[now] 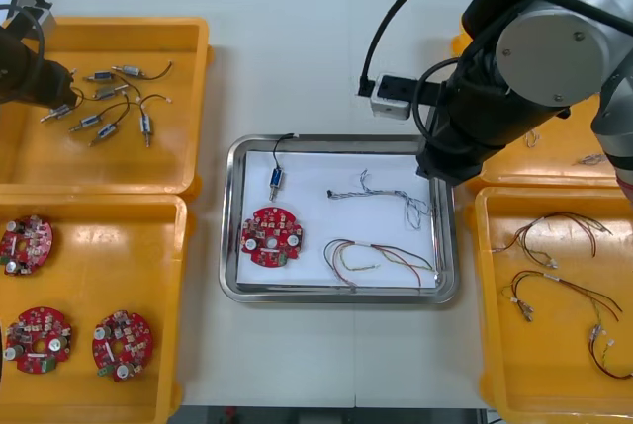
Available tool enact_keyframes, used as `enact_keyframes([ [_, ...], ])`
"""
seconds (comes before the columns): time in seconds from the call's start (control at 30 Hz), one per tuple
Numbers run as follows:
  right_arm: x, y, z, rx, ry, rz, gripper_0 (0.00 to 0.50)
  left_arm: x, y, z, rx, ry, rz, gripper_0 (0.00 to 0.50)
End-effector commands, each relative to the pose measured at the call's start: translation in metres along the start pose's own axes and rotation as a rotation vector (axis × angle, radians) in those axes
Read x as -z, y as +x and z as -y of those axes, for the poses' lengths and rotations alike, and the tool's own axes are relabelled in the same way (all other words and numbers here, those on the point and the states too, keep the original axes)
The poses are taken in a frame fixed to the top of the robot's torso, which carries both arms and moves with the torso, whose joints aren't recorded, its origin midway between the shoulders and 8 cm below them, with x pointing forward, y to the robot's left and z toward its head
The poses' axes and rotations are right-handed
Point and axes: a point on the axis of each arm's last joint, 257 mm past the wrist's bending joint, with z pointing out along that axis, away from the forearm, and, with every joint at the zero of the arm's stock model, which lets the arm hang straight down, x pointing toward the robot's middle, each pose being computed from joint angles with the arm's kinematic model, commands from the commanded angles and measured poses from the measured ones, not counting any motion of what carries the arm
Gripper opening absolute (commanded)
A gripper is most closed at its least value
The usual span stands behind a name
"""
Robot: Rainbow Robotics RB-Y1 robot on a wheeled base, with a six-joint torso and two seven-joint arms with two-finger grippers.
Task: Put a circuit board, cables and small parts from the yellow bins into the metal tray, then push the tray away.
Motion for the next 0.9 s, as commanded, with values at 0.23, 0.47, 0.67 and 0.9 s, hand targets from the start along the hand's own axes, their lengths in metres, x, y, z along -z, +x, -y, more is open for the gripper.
enact_keyframes([
  [0.23,0.038,0.008,0.014,-0.346,0.07,0.153,0.5,0.022,-0.026,-0.03,-0.101,-0.041,0.036,0.5],
  [0.47,0.051,0.027,0.024,-0.534,0.095,0.198,0.5,0.02,-0.027,-0.03,-0.093,-0.039,0.031,0.5],
  [0.67,0.057,0.055,0.035,-0.685,0.113,0.197,0.5,0.019,-0.03,-0.03,-0.087,-0.043,0.031,0.5],
  [0.9,0.063,0.091,0.046,-0.849,0.133,0.193,0.5,0.016,-0.036,-0.028,-0.076,-0.044,0.033,0.5],
])
